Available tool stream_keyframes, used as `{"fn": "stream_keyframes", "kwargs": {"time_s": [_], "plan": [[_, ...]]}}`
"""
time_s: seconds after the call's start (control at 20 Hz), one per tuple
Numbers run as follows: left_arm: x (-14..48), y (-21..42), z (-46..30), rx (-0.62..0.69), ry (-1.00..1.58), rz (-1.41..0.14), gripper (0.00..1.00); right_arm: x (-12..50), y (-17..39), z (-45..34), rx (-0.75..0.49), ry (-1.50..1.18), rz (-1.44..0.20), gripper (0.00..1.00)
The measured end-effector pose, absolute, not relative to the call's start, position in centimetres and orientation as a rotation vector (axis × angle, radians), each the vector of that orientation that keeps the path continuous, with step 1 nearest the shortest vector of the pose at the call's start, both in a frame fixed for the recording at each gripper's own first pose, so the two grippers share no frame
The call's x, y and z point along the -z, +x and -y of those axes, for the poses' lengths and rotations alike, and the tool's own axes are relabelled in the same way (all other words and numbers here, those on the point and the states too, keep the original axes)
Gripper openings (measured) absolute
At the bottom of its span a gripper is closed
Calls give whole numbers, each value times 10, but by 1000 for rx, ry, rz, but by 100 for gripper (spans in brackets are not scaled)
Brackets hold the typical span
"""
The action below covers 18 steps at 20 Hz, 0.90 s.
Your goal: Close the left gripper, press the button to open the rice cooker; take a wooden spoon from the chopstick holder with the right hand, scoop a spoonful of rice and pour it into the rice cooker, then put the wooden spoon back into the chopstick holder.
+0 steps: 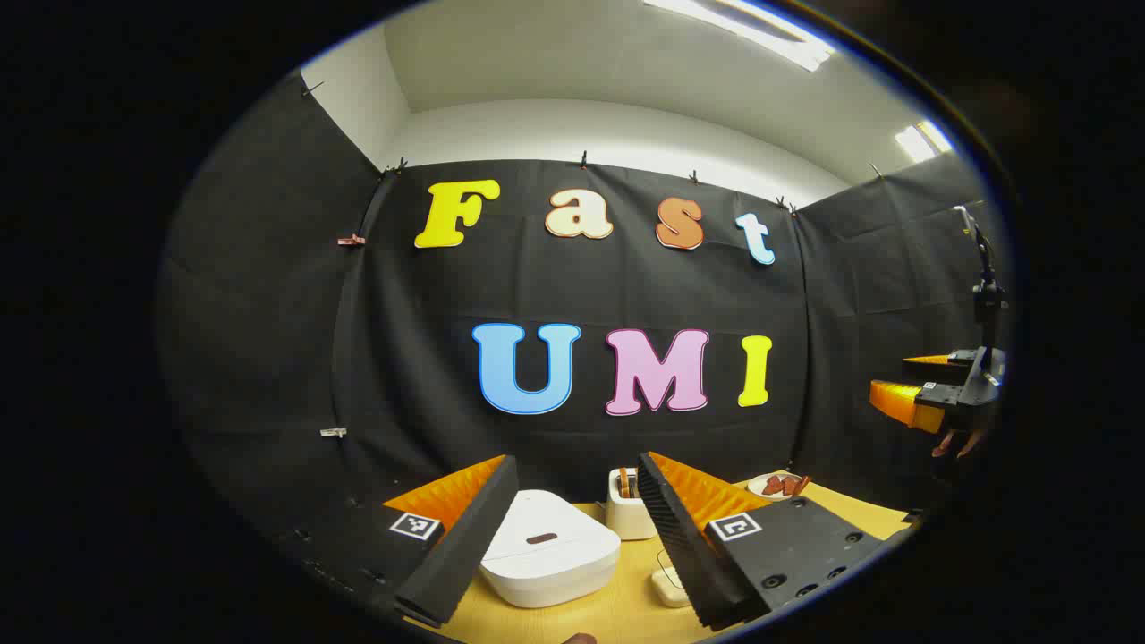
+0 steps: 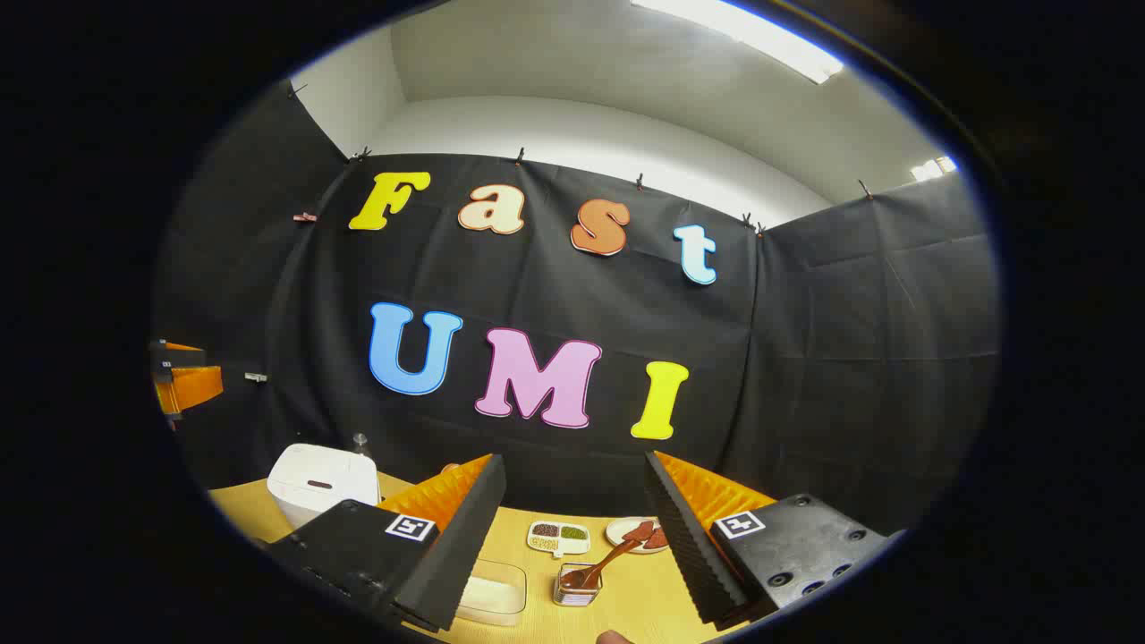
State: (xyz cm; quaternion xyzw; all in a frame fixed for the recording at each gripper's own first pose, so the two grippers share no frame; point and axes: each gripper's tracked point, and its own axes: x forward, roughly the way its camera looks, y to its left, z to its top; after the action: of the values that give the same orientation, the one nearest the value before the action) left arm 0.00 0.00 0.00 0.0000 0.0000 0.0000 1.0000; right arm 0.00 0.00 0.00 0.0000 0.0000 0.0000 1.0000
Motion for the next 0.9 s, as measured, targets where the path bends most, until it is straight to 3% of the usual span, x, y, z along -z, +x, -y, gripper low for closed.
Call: {"fn": "stream_keyframes", "kwargs": {"time_s": [0.9], "plan": [[0, 1, -10, -21, -7, -3, 94, -4, -4, 3, 0, -12, 9, 97]]}}
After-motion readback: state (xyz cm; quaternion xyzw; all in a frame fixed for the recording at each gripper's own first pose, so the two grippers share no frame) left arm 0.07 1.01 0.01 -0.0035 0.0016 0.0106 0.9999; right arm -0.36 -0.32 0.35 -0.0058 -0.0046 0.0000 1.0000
